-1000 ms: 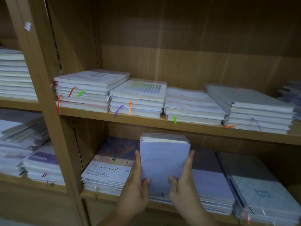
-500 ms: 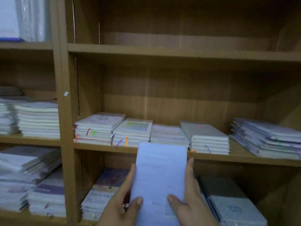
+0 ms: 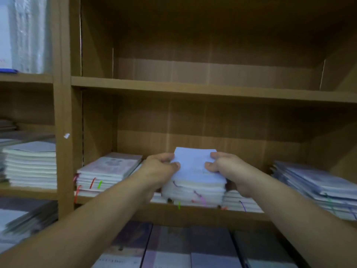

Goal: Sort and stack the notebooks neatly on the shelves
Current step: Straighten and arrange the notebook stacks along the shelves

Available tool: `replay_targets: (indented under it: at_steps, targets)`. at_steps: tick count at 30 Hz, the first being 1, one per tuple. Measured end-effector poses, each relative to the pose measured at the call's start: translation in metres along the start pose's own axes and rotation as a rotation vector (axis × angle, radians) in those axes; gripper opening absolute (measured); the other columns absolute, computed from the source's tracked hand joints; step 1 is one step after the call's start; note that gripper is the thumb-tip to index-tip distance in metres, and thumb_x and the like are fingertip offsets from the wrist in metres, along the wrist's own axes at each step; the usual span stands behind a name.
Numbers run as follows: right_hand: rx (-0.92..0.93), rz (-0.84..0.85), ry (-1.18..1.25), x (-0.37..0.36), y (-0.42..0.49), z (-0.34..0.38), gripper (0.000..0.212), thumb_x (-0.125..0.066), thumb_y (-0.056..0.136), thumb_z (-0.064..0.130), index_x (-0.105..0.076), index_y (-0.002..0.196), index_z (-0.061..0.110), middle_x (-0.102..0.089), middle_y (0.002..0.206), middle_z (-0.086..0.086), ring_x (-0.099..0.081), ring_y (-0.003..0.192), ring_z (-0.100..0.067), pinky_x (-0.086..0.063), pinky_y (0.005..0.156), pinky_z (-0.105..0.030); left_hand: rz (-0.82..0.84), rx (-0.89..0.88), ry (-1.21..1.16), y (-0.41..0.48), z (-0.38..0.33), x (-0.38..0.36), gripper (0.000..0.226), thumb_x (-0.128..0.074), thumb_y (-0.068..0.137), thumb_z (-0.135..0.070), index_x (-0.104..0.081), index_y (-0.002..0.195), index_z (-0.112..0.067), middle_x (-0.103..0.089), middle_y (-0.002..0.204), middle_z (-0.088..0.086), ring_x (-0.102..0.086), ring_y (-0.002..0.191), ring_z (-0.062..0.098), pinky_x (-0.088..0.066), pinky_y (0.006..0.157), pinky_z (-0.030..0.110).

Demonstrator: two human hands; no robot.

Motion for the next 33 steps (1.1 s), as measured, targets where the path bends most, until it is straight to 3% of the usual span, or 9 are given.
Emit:
replay_targets:
  at_steps: [4, 8, 11, 15, 20, 25, 27, 29, 33]
  targets:
    - [-0.059, -0.026, -0.06, 0.005, 0.043, -0.005, 0.028, -0.072, 0.092, 0.019, -0.067, 0.118, 0.01, -0.07, 0.118, -0.02, -0.062, 0.085, -0.028, -0.049, 0.074, -0.036, 0.022, 0.084, 0.073, 0.047, 0.011, -0.014, 0.038, -0.07, 0.096, -0.029, -0.063, 0.132, -0.018, -0.068, 0.122, 0.007, -0.066, 0.105, 0.025, -0.052, 0.074, 0.028]
    - [-0.034, -0.059, -0.051, 0.006, 0.069, -0.007, 0.04, -0.08, 0.086, 0.02, -0.068, 0.123, 0.012, -0.071, 0.113, -0.013, -0.067, 0.095, -0.028, -0.052, 0.075, -0.03, -0.016, 0.078, 0.104, 0.071, 0.022, -0.017, 0.037, -0.071, 0.095, -0.029, -0.066, 0.129, -0.017, -0.068, 0.124, 0.006, -0.063, 0.114, 0.023, -0.051, 0.09, 0.031]
    - [0.026, -0.085, -0.079, 0.008, 0.076, -0.003, 0.038, -0.081, 0.085, 0.021, -0.069, 0.118, 0.009, -0.071, 0.111, -0.013, -0.066, 0.086, -0.022, -0.049, 0.067, -0.026, -0.035, 0.05, 0.081, 0.076, 0.02, -0.016, 0.034, -0.072, 0.095, -0.026, -0.068, 0.126, -0.014, -0.065, 0.119, 0.0, -0.058, 0.109, 0.016, -0.042, 0.087, 0.022]
    - [0.058, -0.103, -0.124, 0.01, 0.07, -0.005, 0.034, -0.079, 0.088, 0.022, -0.068, 0.116, 0.007, -0.07, 0.107, -0.012, -0.065, 0.088, -0.021, -0.051, 0.071, -0.027, -0.113, -0.062, 0.249, 0.08, 0.022, -0.012, 0.024, -0.075, 0.086, -0.038, -0.08, 0.106, -0.024, -0.074, 0.112, -0.006, -0.066, 0.105, 0.015, -0.053, 0.092, 0.027]
    - [0.166, -0.242, -0.371, 0.018, 0.06, 0.0, 0.039, -0.079, 0.086, 0.031, -0.066, 0.118, 0.014, -0.067, 0.11, -0.006, -0.065, 0.101, -0.024, -0.051, 0.08, -0.03, -0.161, -0.26, 0.797, 0.07, 0.005, -0.017, 0.02, -0.067, 0.082, -0.03, -0.075, 0.069, -0.017, -0.073, 0.072, 0.003, -0.069, 0.072, 0.023, -0.062, 0.066, 0.039]
    - [0.209, -0.116, -0.285, 0.024, 0.051, -0.016, 0.029, -0.078, 0.085, 0.041, -0.074, 0.104, 0.02, -0.072, 0.106, -0.004, -0.069, 0.098, -0.019, -0.06, 0.088, -0.042, -0.112, -0.388, 0.833, 0.067, 0.012, -0.009, 0.037, -0.062, 0.094, -0.033, -0.064, 0.061, -0.015, -0.066, 0.06, 0.001, -0.063, 0.06, 0.02, -0.055, 0.057, 0.035]
    - [0.267, -0.022, -0.289, 0.028, 0.037, -0.016, 0.043, -0.082, 0.08, 0.047, -0.073, 0.114, 0.022, -0.069, 0.116, -0.001, -0.067, 0.105, -0.014, -0.06, 0.088, -0.037, -0.057, -0.485, 0.783, 0.055, 0.008, -0.007, 0.037, -0.06, 0.097, -0.041, -0.067, 0.068, -0.019, -0.067, 0.067, -0.005, -0.063, 0.069, 0.014, -0.051, 0.064, 0.031]
    - [0.322, 0.07, -0.498, 0.031, 0.022, -0.016, 0.072, -0.087, 0.067, 0.058, -0.066, 0.13, 0.029, -0.061, 0.129, 0.013, -0.056, 0.12, -0.005, -0.05, 0.096, -0.027, 0.025, -0.518, 0.759, 0.04, 0.005, -0.005, 0.037, -0.064, 0.09, -0.061, -0.076, 0.102, -0.029, -0.07, 0.103, -0.017, -0.062, 0.1, 0.003, -0.05, 0.087, 0.027]
    - [0.394, 0.147, -0.888, 0.023, 0.008, -0.026, 0.106, -0.094, 0.058, 0.052, -0.045, 0.15, 0.035, -0.049, 0.146, 0.021, -0.046, 0.132, 0.0, -0.037, 0.103, -0.017, 0.236, -0.521, 1.043, 0.02, 0.013, -0.014, 0.099, -0.081, 0.062, -0.075, -0.05, 0.147, -0.036, -0.048, 0.149, -0.017, -0.039, 0.139, 0.005, -0.034, 0.114, 0.025]
Point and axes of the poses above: each hand's wrist, its own y-axis towards the middle knuckle, its own x-axis out of the back of the hand, z = x × y, the point moved 7 cm from there along y, towards the middle knuckle
